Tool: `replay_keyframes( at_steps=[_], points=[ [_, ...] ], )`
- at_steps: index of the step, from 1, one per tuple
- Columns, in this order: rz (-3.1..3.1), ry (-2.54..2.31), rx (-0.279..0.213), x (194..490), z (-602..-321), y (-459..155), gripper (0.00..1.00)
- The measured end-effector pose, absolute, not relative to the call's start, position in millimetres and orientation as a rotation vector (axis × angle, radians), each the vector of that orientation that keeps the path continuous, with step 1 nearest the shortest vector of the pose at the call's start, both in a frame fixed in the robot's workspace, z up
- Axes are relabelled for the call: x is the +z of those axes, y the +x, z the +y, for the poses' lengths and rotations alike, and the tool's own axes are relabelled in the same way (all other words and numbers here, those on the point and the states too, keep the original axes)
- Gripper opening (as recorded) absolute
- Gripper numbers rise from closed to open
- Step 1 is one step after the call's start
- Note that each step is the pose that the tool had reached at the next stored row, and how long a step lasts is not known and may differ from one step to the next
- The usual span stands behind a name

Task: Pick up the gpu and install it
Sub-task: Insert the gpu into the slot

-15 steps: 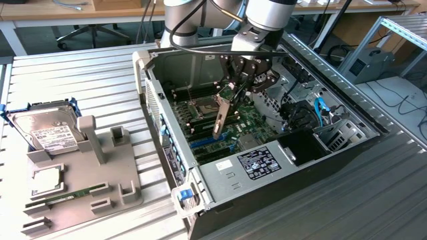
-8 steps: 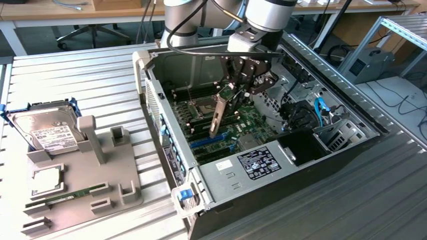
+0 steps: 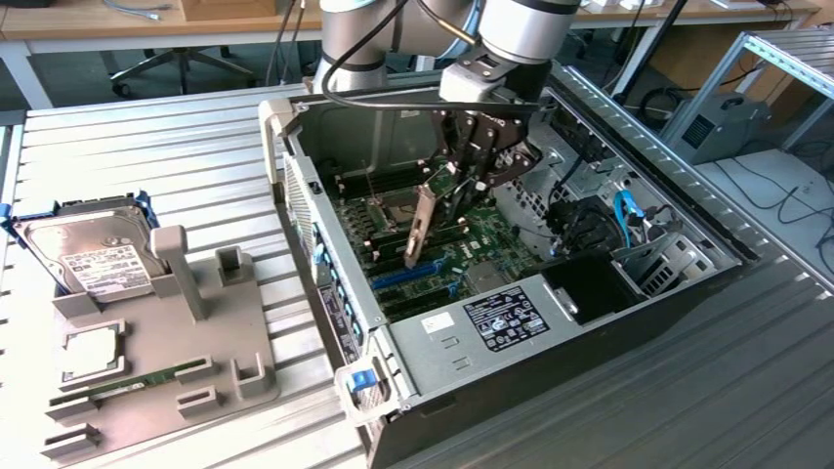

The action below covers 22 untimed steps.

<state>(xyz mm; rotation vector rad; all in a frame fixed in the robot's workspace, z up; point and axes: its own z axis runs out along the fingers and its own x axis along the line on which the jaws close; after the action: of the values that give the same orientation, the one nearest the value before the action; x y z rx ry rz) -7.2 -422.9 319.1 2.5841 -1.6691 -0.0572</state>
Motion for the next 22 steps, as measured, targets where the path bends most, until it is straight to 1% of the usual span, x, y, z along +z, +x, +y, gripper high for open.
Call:
replay_keyframes(
  at_steps=[9, 22],
  points=[
    [-1.831, 2.466, -0.056, 316.1, -422.8, -7.2, 0.26],
    [-1.984, 2.292, -0.014, 315.8, -422.9, -7.2, 0.26]
  ],
)
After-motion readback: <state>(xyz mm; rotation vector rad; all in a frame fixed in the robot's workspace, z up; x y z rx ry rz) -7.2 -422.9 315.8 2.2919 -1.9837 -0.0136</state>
